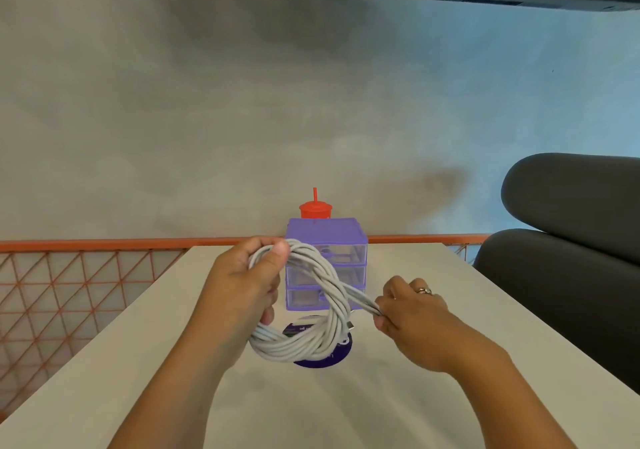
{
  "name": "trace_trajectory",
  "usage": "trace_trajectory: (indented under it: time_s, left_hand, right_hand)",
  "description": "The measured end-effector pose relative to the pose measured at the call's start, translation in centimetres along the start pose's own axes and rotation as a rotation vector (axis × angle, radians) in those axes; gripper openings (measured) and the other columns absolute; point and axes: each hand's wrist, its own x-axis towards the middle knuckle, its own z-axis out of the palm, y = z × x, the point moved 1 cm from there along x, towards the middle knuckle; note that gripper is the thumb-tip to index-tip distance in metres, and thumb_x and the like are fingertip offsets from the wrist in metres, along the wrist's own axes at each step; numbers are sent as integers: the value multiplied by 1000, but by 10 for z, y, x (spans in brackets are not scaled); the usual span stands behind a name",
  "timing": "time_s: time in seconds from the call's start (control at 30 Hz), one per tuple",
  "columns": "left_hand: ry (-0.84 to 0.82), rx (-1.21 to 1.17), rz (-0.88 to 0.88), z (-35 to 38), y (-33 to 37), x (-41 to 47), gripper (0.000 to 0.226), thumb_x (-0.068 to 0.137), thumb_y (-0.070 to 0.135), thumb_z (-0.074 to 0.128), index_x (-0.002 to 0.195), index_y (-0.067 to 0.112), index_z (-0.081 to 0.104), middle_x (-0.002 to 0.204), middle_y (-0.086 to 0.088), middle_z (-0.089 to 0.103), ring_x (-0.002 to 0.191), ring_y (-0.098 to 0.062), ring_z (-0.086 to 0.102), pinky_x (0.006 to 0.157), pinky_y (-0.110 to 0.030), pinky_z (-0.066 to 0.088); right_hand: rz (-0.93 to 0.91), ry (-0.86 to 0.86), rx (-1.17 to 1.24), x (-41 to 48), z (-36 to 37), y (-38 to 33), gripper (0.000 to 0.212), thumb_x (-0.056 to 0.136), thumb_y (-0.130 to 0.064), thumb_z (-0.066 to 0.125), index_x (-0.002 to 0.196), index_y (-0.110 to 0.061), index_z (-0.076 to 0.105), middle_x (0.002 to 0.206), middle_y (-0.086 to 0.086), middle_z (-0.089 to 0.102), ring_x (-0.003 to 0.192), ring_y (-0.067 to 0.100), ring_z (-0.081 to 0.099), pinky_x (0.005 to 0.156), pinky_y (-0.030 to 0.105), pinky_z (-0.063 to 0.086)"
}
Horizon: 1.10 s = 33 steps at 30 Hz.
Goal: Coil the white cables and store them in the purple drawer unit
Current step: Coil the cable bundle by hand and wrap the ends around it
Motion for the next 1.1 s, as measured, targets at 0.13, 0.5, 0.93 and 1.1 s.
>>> trace_trajectory:
  time_s: [0.13, 0.5, 0.93, 1.1]
  left_hand:
    - [-61, 25, 6, 11, 2, -5, 19, 93, 21, 50, 80, 13, 61, 43, 10, 33, 37, -8, 29, 34, -16, 27]
    - [-160, -137, -61, 37, 2, -21, 15, 91, 23, 50, 80, 18, 60, 46, 6, 33, 40, -9, 27, 35, -17, 30]
    - [-105, -38, -29, 29, 1, -15, 16, 93, 25, 50, 82, 21, 61, 44, 6, 37, 40, -11, 33, 41, -23, 33]
    - [-92, 75, 23, 24, -3, -10, 15, 92, 30, 49, 86, 26, 62, 44, 7, 45, 48, -16, 42, 44, -23, 35]
  right_hand:
    - [117, 116, -40, 6, 5, -1, 22, 98, -26, 42, 114, -18, 54, 94, -3, 33, 83, 13, 42, 73, 25, 44]
    - [133, 185, 1605, -8, -33, -4, 8, 86, 6, 50, 83, 1, 54, 63, 11, 57, 51, 14, 55, 49, 19, 50]
    - [-153, -238, 1973, -11, -33, -8, 39, 36, -13, 92, 65, -5, 67, 58, 10, 59, 46, 13, 56, 46, 20, 51]
    - [-136, -256, 1975, -12, -31, -3, 42, 40, -16, 93, 72, -5, 69, 73, 14, 66, 61, 17, 65, 56, 21, 57]
